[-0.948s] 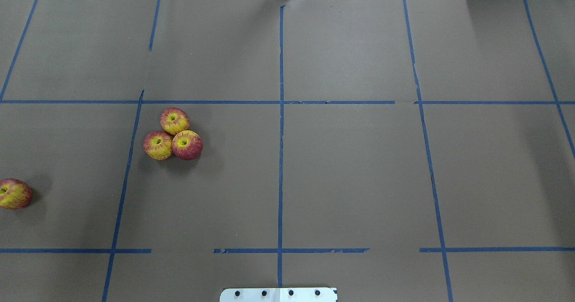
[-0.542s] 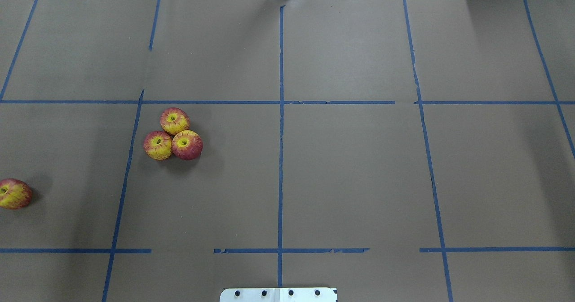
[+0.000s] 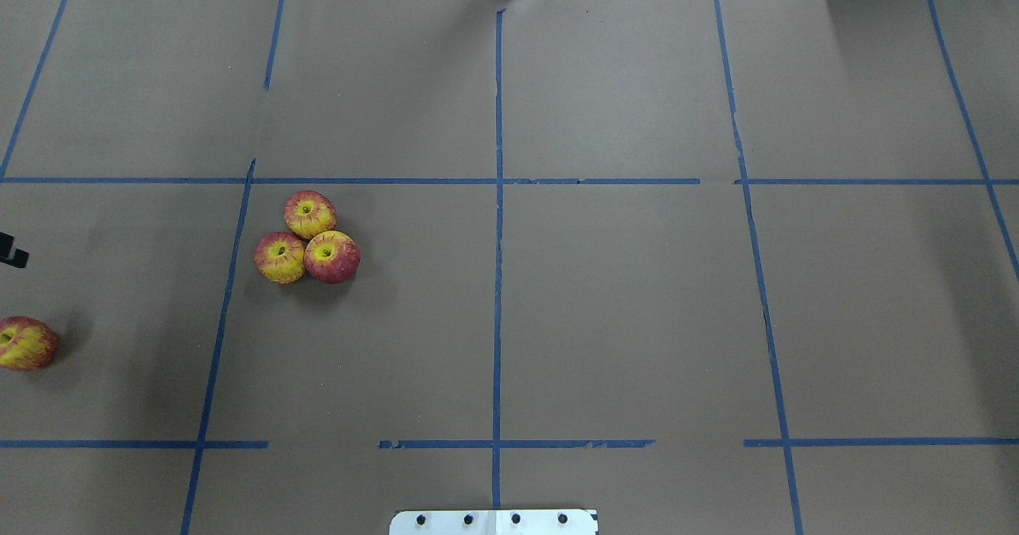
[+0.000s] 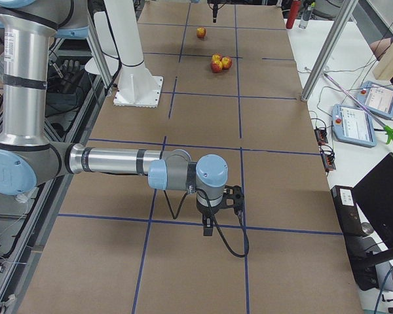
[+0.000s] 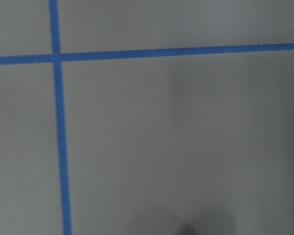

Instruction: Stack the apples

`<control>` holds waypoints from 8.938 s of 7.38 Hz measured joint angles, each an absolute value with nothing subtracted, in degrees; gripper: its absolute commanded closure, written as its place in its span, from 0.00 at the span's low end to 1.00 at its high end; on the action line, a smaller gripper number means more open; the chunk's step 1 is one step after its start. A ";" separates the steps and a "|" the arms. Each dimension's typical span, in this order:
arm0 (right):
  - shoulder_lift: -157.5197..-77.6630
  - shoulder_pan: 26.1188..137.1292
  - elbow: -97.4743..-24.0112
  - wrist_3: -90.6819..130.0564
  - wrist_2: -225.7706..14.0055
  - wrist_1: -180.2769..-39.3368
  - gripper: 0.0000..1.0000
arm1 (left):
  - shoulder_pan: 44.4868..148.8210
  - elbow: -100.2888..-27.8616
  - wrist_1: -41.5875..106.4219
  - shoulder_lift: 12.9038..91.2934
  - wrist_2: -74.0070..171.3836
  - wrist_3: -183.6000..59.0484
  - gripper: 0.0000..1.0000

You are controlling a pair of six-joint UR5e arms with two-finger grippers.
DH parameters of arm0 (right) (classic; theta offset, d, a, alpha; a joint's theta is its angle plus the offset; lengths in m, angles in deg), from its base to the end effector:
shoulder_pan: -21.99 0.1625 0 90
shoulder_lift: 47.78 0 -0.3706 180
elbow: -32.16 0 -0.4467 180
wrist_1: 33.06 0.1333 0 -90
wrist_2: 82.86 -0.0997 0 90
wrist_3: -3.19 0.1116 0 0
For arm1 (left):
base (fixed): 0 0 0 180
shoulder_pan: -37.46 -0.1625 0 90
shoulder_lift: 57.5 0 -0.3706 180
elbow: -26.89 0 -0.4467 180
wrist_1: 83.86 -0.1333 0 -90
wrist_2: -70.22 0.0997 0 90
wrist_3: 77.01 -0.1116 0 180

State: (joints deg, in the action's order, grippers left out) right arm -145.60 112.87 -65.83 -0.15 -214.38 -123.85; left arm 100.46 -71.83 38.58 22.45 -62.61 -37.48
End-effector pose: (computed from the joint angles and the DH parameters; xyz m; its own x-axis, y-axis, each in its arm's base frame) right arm 0.0669 -0.4941 0.6130 0.7481 -0.0396 0.6623 0.0283 0.9992 0.0278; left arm 0.1802 -0.4801 0.5563 0.6284 0.0126 -0.7778 0.0146 0.9995 0.0280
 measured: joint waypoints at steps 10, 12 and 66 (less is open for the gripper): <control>-145.61 112.87 -65.83 -0.15 -214.35 -123.85 0.00 | 90.73 -69.62 49.02 16.73 -58.24 -29.02 0.00; -145.61 112.87 -65.83 -0.15 -214.35 -123.85 0.00 | 90.05 -68.83 49.08 16.89 -58.29 -29.02 0.00; -145.61 112.87 -65.84 -0.15 -214.35 -123.85 0.00 | 128.27 -70.24 6.62 29.97 -69.16 -78.11 0.00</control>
